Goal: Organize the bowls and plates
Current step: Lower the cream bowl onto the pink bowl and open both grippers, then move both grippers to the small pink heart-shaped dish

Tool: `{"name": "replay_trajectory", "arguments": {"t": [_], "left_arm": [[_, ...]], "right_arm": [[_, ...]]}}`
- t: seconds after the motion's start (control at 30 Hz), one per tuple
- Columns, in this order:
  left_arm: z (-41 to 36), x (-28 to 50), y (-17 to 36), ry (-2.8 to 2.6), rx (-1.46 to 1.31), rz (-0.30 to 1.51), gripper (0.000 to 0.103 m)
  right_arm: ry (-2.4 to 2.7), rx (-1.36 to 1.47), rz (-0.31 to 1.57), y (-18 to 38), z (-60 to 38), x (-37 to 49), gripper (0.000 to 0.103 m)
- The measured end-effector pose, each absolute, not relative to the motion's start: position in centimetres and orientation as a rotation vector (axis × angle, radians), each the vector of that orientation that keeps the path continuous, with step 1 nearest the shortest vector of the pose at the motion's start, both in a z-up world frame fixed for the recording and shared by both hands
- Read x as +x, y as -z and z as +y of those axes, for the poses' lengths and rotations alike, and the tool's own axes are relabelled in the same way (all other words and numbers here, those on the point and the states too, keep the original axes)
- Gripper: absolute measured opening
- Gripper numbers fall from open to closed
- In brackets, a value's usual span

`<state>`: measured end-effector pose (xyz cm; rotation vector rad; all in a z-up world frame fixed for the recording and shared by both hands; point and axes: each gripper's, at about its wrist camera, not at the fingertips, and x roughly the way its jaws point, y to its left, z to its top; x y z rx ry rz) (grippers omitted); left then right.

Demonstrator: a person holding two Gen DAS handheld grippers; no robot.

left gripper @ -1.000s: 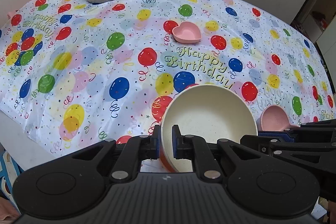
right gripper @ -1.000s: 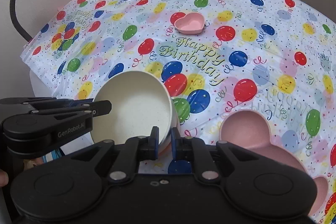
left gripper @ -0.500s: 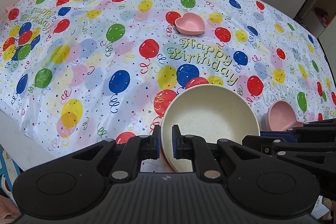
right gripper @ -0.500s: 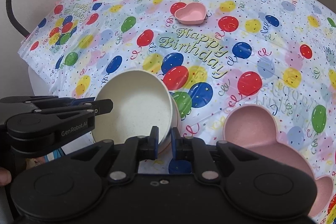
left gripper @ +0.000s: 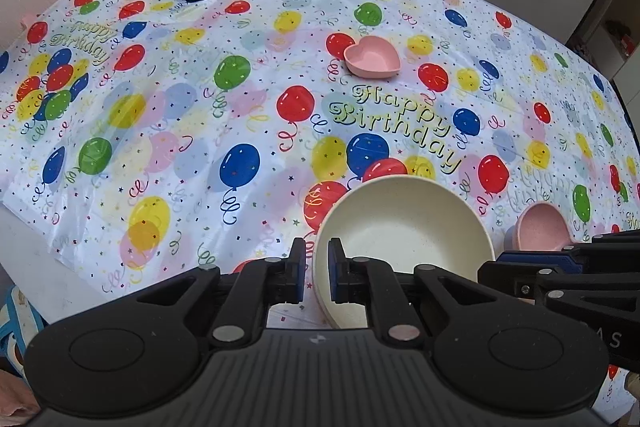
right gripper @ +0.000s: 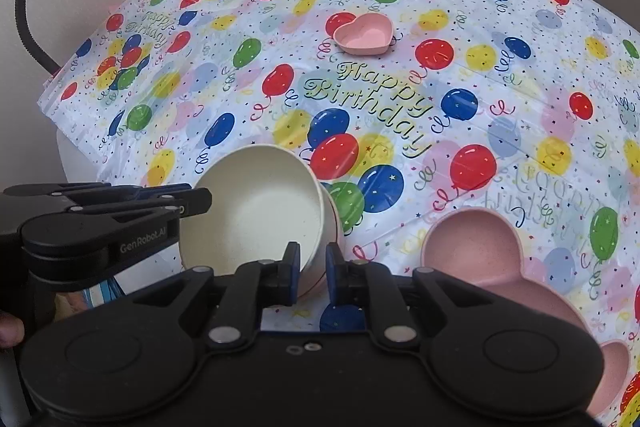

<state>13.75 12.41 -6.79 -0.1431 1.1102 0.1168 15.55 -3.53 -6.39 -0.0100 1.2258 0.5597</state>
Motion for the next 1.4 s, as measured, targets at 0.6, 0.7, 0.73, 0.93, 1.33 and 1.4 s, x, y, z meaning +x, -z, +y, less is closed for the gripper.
{"name": "replay_trajectory", "arguments": {"t": [0.6,0.7,0.73,0.93,1.33,1.4], "left_arm": [[10.7,12.0,2.8,-0.065,-0.15,0.989,0.03],[10.4,11.9,2.2,-0.059,-0.154,0.975,0.03],[10.4,11.9,2.0,-0.057,-0.153,0.969,0.03],[10.0,12.0,0.6,-0.048,-0.155,0.921,0.056],[10.3,14.0,-0.8,-0.039,-0.153,0.873,0.065],[10.6,14.6,-0.9,-0.037,-0.153,0.866,0.066]], "right_arm": [[-0.593,-0.056,1.077,2.3,-5.4,14.3,0.018],[-0.6,-0.055,1.054,1.6,-5.9,14.1,0.019],[-0.601,-0.055,1.048,1.4,-6.1,14.1,0.019],[-0.599,-0.055,0.988,-0.2,-7.2,14.1,0.02],[-0.578,-0.05,0.895,-2.4,-8.3,15.1,0.032],[-0.57,-0.047,0.865,-2.8,-8.3,15.3,0.059]]}}
